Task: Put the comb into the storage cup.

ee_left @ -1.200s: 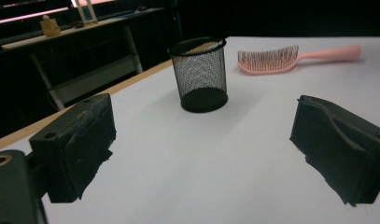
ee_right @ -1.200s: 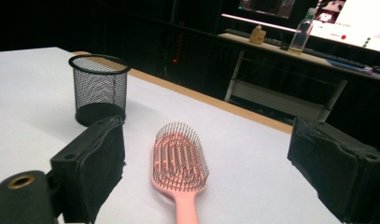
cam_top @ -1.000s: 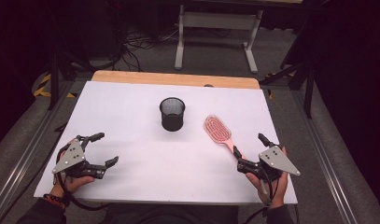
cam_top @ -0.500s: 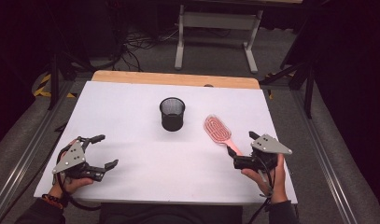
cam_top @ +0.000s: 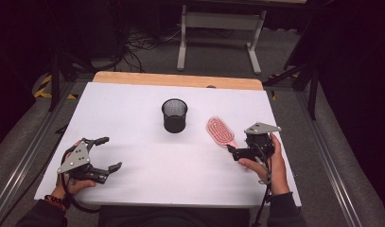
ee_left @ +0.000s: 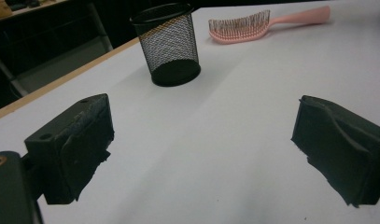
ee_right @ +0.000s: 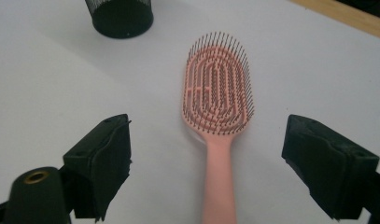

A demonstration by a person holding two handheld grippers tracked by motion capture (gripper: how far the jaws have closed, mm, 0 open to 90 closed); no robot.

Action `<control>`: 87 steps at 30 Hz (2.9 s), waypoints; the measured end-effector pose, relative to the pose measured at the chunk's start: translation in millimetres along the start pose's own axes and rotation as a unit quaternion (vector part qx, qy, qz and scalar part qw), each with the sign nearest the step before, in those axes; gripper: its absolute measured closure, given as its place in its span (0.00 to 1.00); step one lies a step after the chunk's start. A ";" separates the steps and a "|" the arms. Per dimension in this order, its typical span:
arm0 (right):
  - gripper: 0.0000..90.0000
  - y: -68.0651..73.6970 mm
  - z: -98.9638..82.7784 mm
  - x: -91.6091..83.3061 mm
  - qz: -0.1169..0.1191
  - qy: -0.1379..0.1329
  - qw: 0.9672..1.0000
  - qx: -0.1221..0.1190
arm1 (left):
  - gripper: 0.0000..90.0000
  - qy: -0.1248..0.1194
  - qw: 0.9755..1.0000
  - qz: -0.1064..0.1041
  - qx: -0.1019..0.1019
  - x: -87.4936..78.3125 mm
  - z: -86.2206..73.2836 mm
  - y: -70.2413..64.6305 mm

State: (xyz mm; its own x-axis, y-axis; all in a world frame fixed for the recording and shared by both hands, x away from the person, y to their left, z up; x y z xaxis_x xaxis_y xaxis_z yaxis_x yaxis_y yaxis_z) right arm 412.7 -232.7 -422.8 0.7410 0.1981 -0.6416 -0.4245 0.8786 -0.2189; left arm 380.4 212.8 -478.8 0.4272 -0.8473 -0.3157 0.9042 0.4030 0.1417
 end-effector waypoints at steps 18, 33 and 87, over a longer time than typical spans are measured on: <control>0.26 -10.4 -9.3 59.2 -0.008 0.147 0.989 -0.008 | 0.07 0.013 1.000 0.004 0.007 1.9 -1.5 -0.6; 0.39 -9.9 -19.4 74.0 0.013 0.174 0.985 -0.006 | 0.07 0.015 1.000 -0.001 0.005 2.2 -2.4 0.2; 0.77 -14.7 -4.7 52.8 -0.039 -0.014 0.999 0.006 | 0.10 0.015 1.000 0.023 -0.005 2.9 -1.8 2.4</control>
State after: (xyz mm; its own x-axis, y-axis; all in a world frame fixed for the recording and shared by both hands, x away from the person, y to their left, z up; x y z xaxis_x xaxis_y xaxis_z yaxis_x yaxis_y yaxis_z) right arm 455.6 -237.2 -456.9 0.7855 0.1413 -0.6025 -0.3593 0.8968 -0.2581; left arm 383.8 212.0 -481.1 0.4677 -0.8169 -0.3376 0.8834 0.4449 0.1474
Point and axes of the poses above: each handheld gripper's, and its own axes: x roughly forward along the jaws, z roughly out of its top, y roughly to its left, the point moved 6 cm from there along x, roughly forward along the jaws, and after that the axes turned 9 degrees about -z, right-handed, at the moved point
